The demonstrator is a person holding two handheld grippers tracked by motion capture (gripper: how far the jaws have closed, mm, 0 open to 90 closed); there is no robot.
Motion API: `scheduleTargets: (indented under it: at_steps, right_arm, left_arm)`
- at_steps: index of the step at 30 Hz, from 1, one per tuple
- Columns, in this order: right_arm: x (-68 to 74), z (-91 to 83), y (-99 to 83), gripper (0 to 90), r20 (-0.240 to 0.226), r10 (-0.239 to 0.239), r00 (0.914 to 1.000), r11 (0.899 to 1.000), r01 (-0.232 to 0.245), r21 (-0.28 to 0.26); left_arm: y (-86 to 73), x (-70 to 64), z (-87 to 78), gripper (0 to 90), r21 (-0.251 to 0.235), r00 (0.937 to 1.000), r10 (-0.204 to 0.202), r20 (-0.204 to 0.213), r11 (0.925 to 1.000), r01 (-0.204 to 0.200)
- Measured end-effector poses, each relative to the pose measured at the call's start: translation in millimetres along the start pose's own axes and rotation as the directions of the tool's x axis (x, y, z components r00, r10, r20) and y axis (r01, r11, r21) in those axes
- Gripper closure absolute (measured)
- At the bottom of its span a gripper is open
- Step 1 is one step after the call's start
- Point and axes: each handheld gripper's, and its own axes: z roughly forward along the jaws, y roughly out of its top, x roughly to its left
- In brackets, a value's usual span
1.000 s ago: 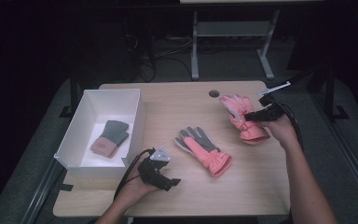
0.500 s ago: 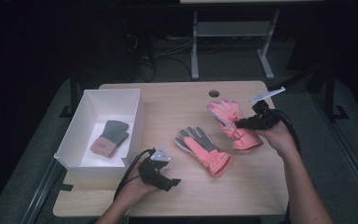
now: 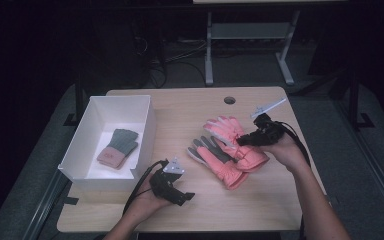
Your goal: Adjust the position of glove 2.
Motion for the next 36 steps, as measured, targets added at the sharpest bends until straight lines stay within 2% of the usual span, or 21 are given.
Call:
scheduleTargets:
  at_steps: [5,13,17,23,26,31,33,34,36]
  right_arm:
    - [9.9,10.4,6.1,87.3,-0.032,-0.024,0.9992,1.000,0.025,0.019]
    - [17.7,30.0,12.9,87.1,-0.046,-0.047,0.9979,0.997,0.049,0.052]
    - [19.0,41.6,13.2,87.1,-0.040,-0.058,0.9975,0.995,0.061,0.075]
    - [19.9,57.8,11.5,86.1,-0.008,-0.071,0.9975,0.990,0.071,0.124]
    - [19.0,67.5,6.8,84.4,-0.013,-0.056,0.9984,0.989,0.057,0.136]
    - [21.3,65.6,6.6,73.0,-0.016,-0.060,0.9981,0.990,0.061,0.123]
    - [23.4,59.0,7.1,67.5,-0.009,-0.073,0.9973,0.993,0.073,0.088]
    - [24.6,54.4,7.1,65.0,-0.010,-0.078,0.9969,0.995,0.079,0.069]
    - [27.3,44.3,7.2,61.1,-0.020,-0.062,0.9979,0.998,0.063,0.027]
  left_arm:
    - [0.1,-0.7,0.4,14.1,0.007,1.0000,0.005,0.001,1.0000,-0.005]
    - [0.3,-1.5,0.4,14.1,0.006,1.0000,0.006,0.002,1.0000,-0.006]
    - [0.4,-0.4,-0.5,14.1,0.020,0.9998,0.021,0.000,0.9996,-0.021]
    - [0.3,-0.9,1.2,14.2,0.014,0.9999,0.012,0.001,0.9998,-0.012]
    - [0.9,-1.8,0.4,14.3,0.016,0.9999,0.016,0.000,0.9997,-0.016]
    - [0.5,-1.7,0.7,15.0,0.012,0.9999,0.010,-0.003,0.9999,-0.010]
    - [1.2,-0.6,-1.5,16.9,0.009,0.9999,0.015,-0.009,0.9999,-0.015]
    - [1.2,-1.0,-2.4,20.7,-0.006,0.9999,-0.002,-0.010,1.0000,0.002]
    - [2.2,0.6,-5.4,26.7,-0.034,0.9999,-0.014,-0.003,0.9993,0.014]
